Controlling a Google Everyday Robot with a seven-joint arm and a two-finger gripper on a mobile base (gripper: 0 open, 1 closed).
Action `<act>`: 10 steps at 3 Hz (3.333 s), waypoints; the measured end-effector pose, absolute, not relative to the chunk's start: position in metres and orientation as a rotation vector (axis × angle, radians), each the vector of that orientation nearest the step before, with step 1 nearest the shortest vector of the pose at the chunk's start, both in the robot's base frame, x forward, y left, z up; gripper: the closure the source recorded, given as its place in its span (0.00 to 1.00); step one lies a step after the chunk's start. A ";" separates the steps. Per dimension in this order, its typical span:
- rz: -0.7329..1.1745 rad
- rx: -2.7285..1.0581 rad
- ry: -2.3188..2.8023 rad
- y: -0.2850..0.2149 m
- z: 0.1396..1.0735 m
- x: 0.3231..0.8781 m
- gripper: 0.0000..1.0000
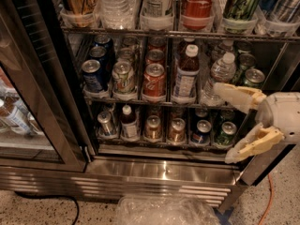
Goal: Pick blue plastic bottle from middle shelf of fridge
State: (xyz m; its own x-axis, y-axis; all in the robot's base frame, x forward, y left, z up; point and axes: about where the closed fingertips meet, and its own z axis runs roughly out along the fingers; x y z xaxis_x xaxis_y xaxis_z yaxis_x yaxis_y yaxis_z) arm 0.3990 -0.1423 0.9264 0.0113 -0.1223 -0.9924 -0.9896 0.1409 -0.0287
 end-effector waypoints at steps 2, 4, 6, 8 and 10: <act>0.992 -1.150 1.320 -0.098 0.903 0.351 0.00; 0.970 -1.132 1.286 -0.084 0.901 0.359 0.00; 0.857 -0.983 1.258 -0.068 0.896 0.388 0.00; 0.807 -0.902 1.274 -0.074 0.895 0.396 0.00; 0.632 -0.663 1.280 -0.086 0.904 0.407 0.00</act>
Offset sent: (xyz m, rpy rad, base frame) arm -0.0576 0.0337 -0.0226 0.0365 -0.0605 -0.1033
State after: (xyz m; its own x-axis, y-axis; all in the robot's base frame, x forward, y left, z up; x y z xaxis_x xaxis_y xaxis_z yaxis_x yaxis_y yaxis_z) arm 0.4066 -0.0863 0.9040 0.1744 0.0581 -0.9830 -0.7454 0.6601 -0.0932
